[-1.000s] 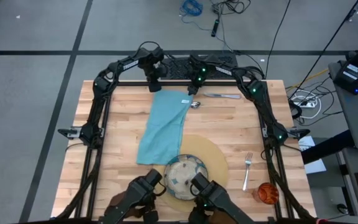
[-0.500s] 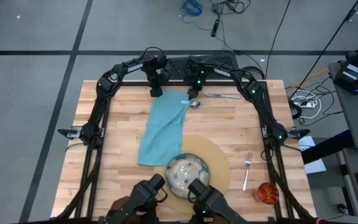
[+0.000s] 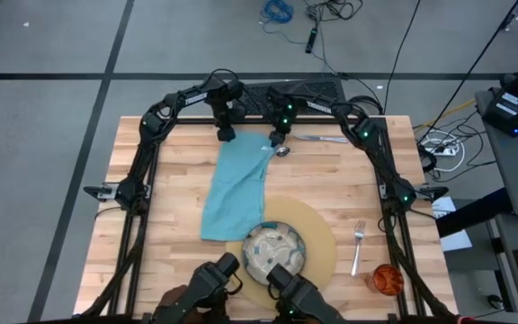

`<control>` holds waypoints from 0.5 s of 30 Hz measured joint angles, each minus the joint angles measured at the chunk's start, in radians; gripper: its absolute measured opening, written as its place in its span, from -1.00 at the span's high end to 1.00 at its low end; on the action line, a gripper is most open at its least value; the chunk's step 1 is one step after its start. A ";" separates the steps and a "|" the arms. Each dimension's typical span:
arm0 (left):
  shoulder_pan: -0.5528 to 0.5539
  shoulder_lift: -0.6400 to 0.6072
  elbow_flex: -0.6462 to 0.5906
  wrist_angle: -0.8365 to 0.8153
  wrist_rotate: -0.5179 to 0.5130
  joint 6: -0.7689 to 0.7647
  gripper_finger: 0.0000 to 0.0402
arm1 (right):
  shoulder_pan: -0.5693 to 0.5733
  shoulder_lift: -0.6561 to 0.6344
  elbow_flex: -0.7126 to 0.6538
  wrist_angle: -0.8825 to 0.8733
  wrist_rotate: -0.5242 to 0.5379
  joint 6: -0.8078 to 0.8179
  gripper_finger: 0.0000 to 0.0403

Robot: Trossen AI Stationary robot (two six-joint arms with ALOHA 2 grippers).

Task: Set table place
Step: Fold the blue napkin

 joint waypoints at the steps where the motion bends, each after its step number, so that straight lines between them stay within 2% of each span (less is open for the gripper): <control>1: 0.000 -0.001 0.000 0.000 -0.002 0.004 0.37 | 0.004 0.000 0.000 -0.001 0.015 0.000 0.28; 5: -0.001 -0.001 0.000 -0.004 -0.013 0.008 0.46 | 0.012 0.000 0.000 -0.003 0.040 -0.002 0.47; 15: -0.006 -0.001 0.000 -0.027 -0.017 0.023 0.94 | 0.014 0.000 0.000 -0.002 0.053 -0.013 0.94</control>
